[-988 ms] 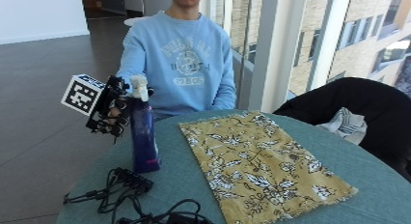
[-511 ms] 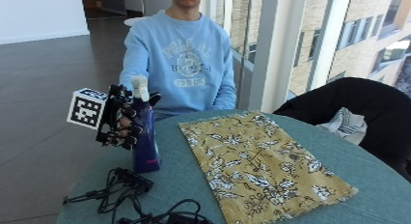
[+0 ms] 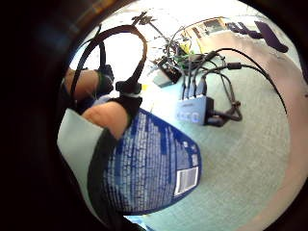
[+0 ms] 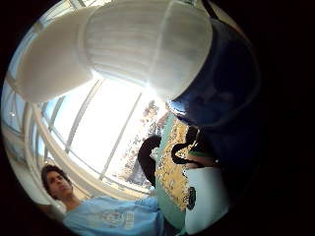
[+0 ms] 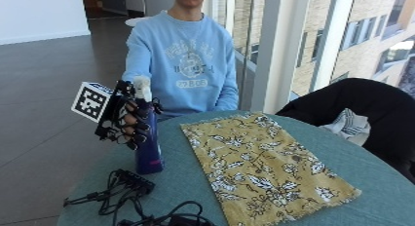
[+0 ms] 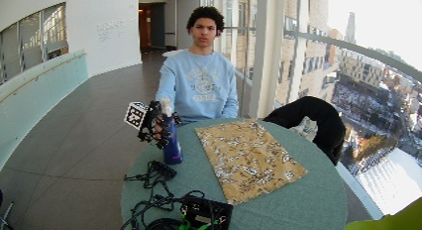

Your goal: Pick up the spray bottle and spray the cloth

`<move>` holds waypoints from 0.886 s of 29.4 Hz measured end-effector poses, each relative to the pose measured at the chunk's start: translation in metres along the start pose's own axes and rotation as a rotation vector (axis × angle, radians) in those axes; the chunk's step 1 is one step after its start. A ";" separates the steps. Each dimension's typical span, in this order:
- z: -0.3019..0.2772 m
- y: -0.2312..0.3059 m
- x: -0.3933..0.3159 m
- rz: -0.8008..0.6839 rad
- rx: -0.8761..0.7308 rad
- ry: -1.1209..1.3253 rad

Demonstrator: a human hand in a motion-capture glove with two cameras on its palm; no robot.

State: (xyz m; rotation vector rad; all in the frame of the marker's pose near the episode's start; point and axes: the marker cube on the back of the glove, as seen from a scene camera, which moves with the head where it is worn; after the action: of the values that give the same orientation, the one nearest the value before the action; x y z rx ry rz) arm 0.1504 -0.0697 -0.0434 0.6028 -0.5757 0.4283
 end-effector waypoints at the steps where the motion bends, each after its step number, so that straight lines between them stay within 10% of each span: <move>1: 0.000 0.000 -0.001 -0.004 -0.016 0.001; 26: 0.082 -0.015 -0.125 0.096 -0.700 0.153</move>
State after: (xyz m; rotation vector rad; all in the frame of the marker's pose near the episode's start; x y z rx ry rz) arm 0.0328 -0.1583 -0.0707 -0.1274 -0.5645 0.3295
